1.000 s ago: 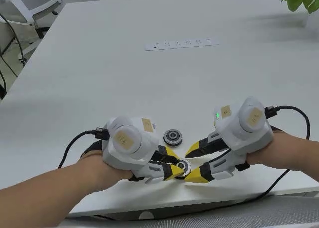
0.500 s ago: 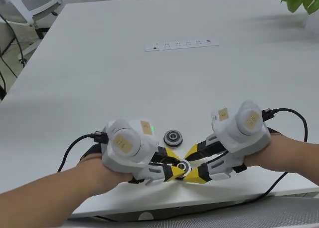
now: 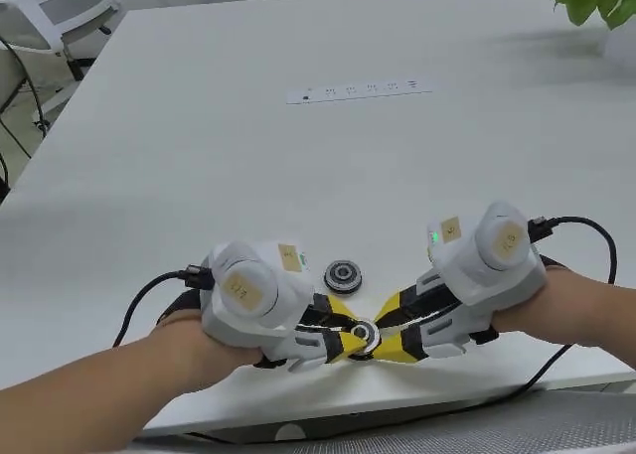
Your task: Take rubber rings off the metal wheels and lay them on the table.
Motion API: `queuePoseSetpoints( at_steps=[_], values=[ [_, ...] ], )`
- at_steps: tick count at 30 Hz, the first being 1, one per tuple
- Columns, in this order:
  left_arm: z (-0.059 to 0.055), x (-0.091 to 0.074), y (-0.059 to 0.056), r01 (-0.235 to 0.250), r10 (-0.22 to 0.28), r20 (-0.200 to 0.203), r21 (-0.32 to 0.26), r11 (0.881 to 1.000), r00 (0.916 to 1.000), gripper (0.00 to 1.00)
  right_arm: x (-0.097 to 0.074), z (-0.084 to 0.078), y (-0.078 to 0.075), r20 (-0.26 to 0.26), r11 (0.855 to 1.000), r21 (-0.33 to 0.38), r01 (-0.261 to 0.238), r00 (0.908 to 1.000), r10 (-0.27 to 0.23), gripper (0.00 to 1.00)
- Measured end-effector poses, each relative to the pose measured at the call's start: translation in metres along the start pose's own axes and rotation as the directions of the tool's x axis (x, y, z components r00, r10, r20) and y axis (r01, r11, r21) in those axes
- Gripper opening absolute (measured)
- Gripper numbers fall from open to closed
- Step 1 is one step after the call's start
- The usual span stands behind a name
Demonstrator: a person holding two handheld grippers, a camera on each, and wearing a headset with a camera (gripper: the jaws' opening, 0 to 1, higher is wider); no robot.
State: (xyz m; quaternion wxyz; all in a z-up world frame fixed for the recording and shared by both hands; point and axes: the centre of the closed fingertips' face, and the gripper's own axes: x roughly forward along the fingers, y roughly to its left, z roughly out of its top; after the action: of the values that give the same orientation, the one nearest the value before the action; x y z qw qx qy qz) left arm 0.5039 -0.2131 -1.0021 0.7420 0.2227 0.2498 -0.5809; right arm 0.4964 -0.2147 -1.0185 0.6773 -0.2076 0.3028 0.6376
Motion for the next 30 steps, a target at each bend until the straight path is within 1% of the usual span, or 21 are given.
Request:
queuePoseSetpoints(
  at_steps=[4,11,14,15,20,26,27,30],
  values=[
    [-0.0001,0.0,0.0,-0.002,0.002,0.0,0.003,1.0,1.0,0.13,-0.0011,-0.0017,-0.0004,-0.004,1.0,0.002,0.002,1.0,-0.002,0.12],
    [-0.0003,-0.0001,0.0005,-0.006,0.006,0.0,0.006,1.0,1.0,0.13,-0.0019,-0.0027,-0.0005,-0.007,1.0,0.005,0.004,1.0,-0.004,0.09],
    [-0.0004,-0.0003,0.0004,-0.007,0.007,-0.001,0.008,1.0,1.0,0.13,-0.0024,-0.0043,-0.0021,-0.011,1.0,0.004,0.009,0.9999,-0.009,0.03],
    [-0.0005,-0.0003,0.0007,-0.008,0.008,-0.001,0.01,1.0,1.0,0.13,-0.0025,-0.0047,-0.0022,-0.01,1.0,0.016,0.009,0.9999,-0.009,0.03],
    [-0.0007,-0.0002,0.0016,-0.011,0.011,0.0,0.009,1.0,0.9999,0.13,-0.0023,-0.0046,-0.0029,-0.008,1.0,0.019,0.009,0.9999,-0.009,0.01],
    [-0.0006,0.0003,0.0018,-0.014,0.014,-0.001,0.007,1.0,0.9999,0.13,-0.0043,-0.0058,-0.005,0.002,0.997,0.07,0.011,0.9999,-0.011,0.0],
    [-0.0006,0.0003,0.0018,-0.014,0.014,-0.002,0.008,1.0,0.9999,0.13,-0.0047,-0.0051,-0.0068,0.005,0.997,0.073,0.017,0.9998,-0.017,0.0],
    [-0.0006,0.0005,0.0021,-0.014,0.014,-0.002,0.007,1.0,0.9999,0.13,-0.0054,-0.0052,-0.0065,0.012,0.994,0.106,0.01,0.9999,-0.012,0.0]
  ],
)
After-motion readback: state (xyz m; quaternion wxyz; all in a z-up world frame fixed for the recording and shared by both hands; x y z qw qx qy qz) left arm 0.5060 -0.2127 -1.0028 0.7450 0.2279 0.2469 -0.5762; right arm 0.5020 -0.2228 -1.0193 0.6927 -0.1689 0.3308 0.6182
